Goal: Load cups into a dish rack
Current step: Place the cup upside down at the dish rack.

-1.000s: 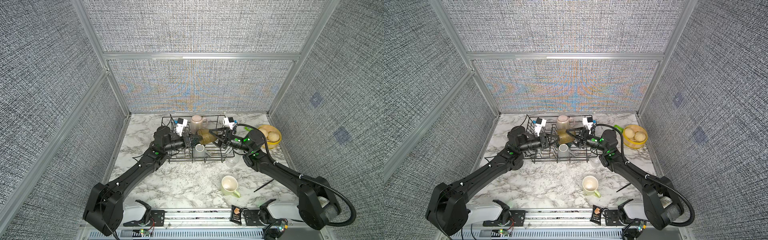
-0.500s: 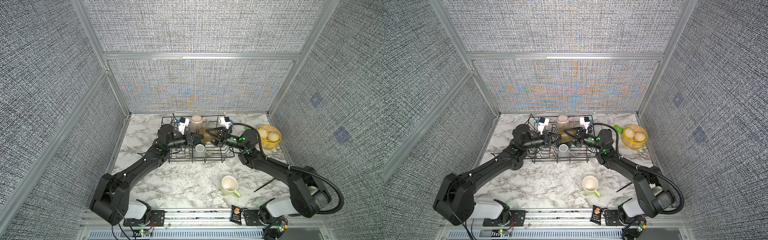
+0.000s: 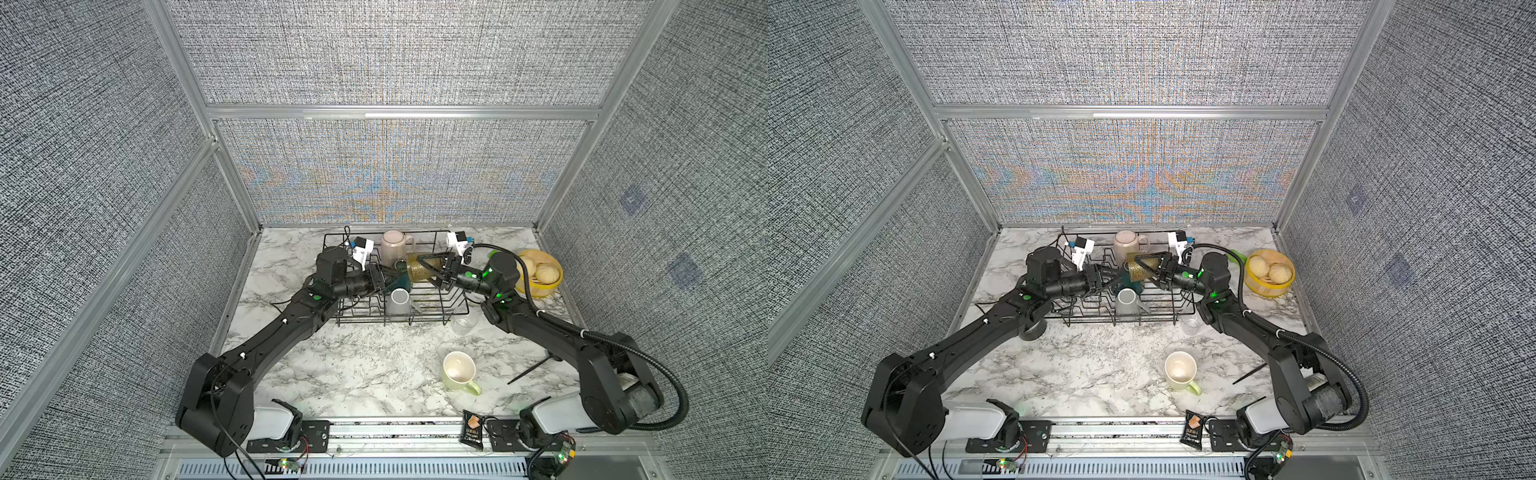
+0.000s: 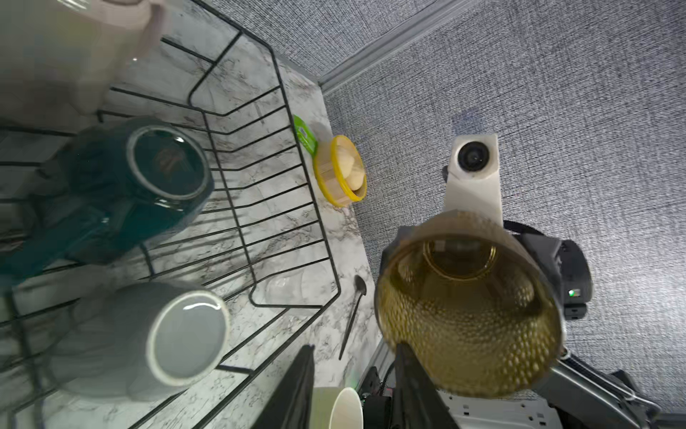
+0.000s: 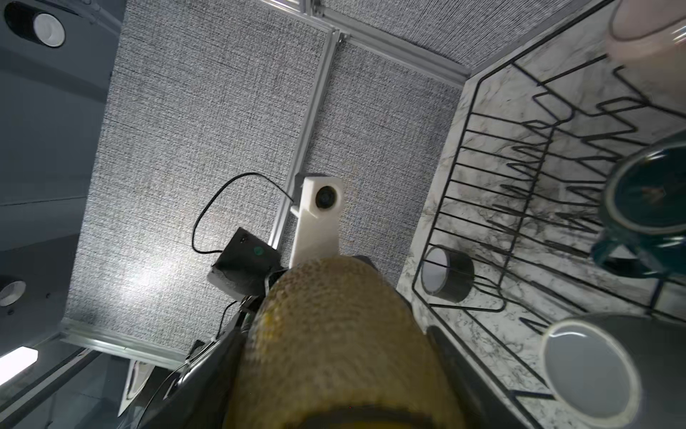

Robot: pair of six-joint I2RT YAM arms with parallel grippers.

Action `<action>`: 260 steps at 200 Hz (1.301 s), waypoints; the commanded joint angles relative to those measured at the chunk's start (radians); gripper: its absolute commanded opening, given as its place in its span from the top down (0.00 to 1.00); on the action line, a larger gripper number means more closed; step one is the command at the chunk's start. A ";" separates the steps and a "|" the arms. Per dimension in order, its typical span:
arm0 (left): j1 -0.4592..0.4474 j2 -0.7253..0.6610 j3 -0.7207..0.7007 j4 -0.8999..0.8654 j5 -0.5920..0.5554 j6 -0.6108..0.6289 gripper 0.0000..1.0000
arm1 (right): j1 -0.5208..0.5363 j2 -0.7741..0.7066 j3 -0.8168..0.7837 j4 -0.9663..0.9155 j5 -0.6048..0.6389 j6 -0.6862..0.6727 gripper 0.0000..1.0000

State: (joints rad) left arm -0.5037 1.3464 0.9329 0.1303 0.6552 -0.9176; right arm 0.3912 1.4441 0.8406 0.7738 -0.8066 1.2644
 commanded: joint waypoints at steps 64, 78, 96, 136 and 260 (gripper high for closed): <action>0.011 -0.156 0.006 -0.406 -0.397 0.241 0.40 | -0.040 0.030 0.243 -0.799 0.365 -0.731 0.35; 0.011 -0.193 -0.017 -0.427 -0.489 0.243 0.36 | -0.040 0.054 0.286 -0.864 0.423 -0.793 0.35; 0.010 -0.231 -0.038 -0.469 -0.595 0.250 0.34 | -0.035 0.091 0.373 -0.967 0.437 -0.882 0.35; 0.011 -0.264 -0.085 -0.523 -0.783 0.263 0.24 | -0.017 0.200 0.539 -1.126 0.570 -1.022 0.35; 0.011 -0.376 -0.147 -0.588 -0.976 0.269 0.16 | -0.006 0.625 0.880 -1.190 0.776 -1.174 0.37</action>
State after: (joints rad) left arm -0.4942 0.9760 0.7929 -0.4519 -0.2859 -0.6621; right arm 0.3847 2.0289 1.6714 -0.3691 -0.0956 0.1398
